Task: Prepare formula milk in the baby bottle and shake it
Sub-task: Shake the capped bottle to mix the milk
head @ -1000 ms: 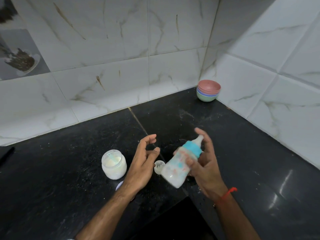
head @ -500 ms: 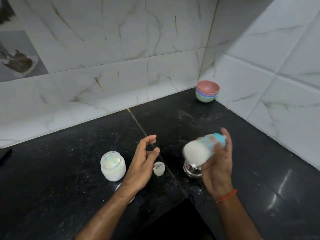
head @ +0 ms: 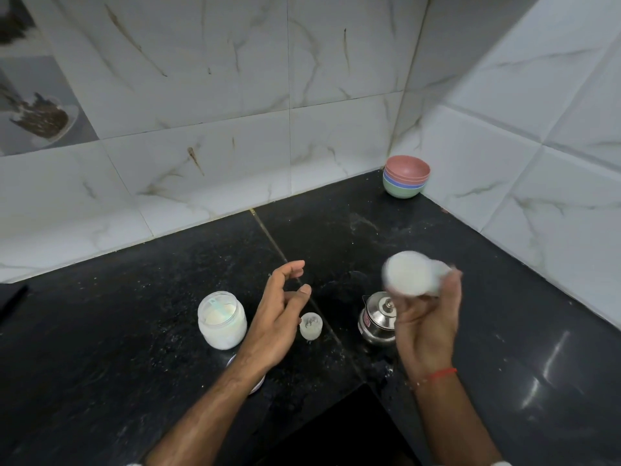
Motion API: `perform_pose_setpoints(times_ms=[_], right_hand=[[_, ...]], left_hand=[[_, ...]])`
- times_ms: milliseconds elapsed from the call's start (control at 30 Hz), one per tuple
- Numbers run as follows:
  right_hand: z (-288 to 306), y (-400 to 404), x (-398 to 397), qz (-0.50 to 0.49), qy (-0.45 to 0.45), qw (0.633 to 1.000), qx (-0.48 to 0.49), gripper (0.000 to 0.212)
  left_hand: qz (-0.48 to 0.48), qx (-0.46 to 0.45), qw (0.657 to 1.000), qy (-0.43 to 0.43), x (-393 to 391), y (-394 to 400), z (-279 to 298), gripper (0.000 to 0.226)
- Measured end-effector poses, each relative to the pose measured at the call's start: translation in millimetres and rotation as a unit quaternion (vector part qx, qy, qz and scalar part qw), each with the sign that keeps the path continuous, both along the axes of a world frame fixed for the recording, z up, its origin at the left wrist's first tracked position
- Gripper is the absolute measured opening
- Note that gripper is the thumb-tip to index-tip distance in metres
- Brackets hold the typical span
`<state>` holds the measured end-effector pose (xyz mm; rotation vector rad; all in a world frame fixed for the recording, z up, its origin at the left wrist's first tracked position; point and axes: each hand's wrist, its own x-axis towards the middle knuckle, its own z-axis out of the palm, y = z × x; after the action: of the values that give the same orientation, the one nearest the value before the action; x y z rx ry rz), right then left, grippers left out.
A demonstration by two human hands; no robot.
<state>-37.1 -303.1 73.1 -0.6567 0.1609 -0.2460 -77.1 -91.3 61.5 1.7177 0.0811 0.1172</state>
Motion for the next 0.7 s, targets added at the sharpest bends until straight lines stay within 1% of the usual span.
perform_pose_setpoints(times_ms=[33,67,100,133,167,200,233,267,300,367,400,433,467,500,533,567,600,633,667,700], right_hand=[[-1.5,-1.7,5.4,-0.027,0.002,0.998,0.057,0.065],[-1.4,-2.1,5.6,-0.031,0.002,0.997,0.068,0.063],[-1.2,-2.7,3.2,-0.018,-0.001,0.999,0.035,0.061],[1.9,-1.0,-1.6,0.01,-0.013,0.999,-0.037,0.06],[4.5,2.1,-7.0,0.061,-0.036,0.988,-0.139,0.064],[4.8,5.8,-11.7,0.133,-0.067,0.959,-0.241,0.071],[5.4,10.0,-15.8,0.193,-0.092,0.928,-0.304,0.078],[4.6,11.9,-18.2,0.211,-0.098,0.92,-0.316,0.081],[6.3,12.5,-18.3,0.185,-0.089,0.936,-0.285,0.078],[9.0,8.3,-9.8,0.078,-0.034,0.987,-0.133,0.061],[8.9,5.5,-2.9,0.022,-0.009,0.998,-0.056,0.054],[8.5,3.5,4.6,-0.022,0.007,1.0,0.007,0.051],[7.7,2.1,9.6,-0.052,0.014,0.997,0.049,0.054],[6.0,1.2,11.1,-0.065,0.016,0.996,0.057,0.057],[5.7,0.6,9.2,-0.055,0.01,0.998,0.03,0.059],[7.4,1.7,5.8,-0.019,-0.004,0.999,-0.034,0.061],[8.4,3.2,1.7,0.049,-0.028,0.991,-0.124,0.065],[9.1,6.3,-2.4,0.129,-0.052,0.966,-0.219,0.07],[8.0,8.4,-5.5,0.187,-0.07,0.938,-0.283,0.074],[6.3,9.2,-7.3,0.204,-0.072,0.929,-0.301,0.077]], left_hand=[[0.001,0.001,1.0,0.003,-0.5,0.3,-0.7,0.037],[0.0,0.001,1.0,0.006,-1.0,0.1,-1.2,0.037],[-0.002,0.001,1.0,0.008,-1.2,-0.5,-1.7,0.036],[-0.003,0.002,1.0,0.009,-1.2,-1.4,-2.2,0.036],[-0.004,0.004,1.0,0.009,-0.9,-2.7,-2.8,0.037],[-0.005,0.005,1.0,0.01,-0.4,-4.0,-3.3,0.037],[-0.007,0.006,1.0,0.01,-0.3,-5.1,-3.5,0.036],[-0.009,0.006,1.0,0.009,-0.4,-5.5,-3.4,0.036],[-0.01,0.005,1.0,0.007,-0.6,-5.4,-3.1,0.035],[-0.005,0.003,1.0,0.005,-1.0,-3.5,-3.0,0.035],[-0.003,0.005,1.0,0.006,-1.1,-2.3,-3.2,0.036],[-0.002,0.006,1.0,0.008,-1.1,-1.2,-3.6,0.036],[-0.002,0.007,1.0,0.009,-1.0,-0.2,-4.0,0.035],[-0.002,0.005,1.0,0.009,-0.5,0.3,-3.9,0.036],[0.0,0.004,1.0,0.008,0.3,0.6,-3.7,0.036],[0.001,0.003,1.0,0.007,1.3,0.4,-3.2,0.036],[0.001,0.003,1.0,0.006,2.1,-0.3,-2.8,0.036],[-0.001,0.005,1.0,0.007,2.6,-1.1,-2.6,0.036],[-0.004,0.007,1.0,0.008,2.7,-1.8,-2.5,0.036],[-0.008,0.008,1.0,0.008,2.6,-2.2,-2.3,0.036]])
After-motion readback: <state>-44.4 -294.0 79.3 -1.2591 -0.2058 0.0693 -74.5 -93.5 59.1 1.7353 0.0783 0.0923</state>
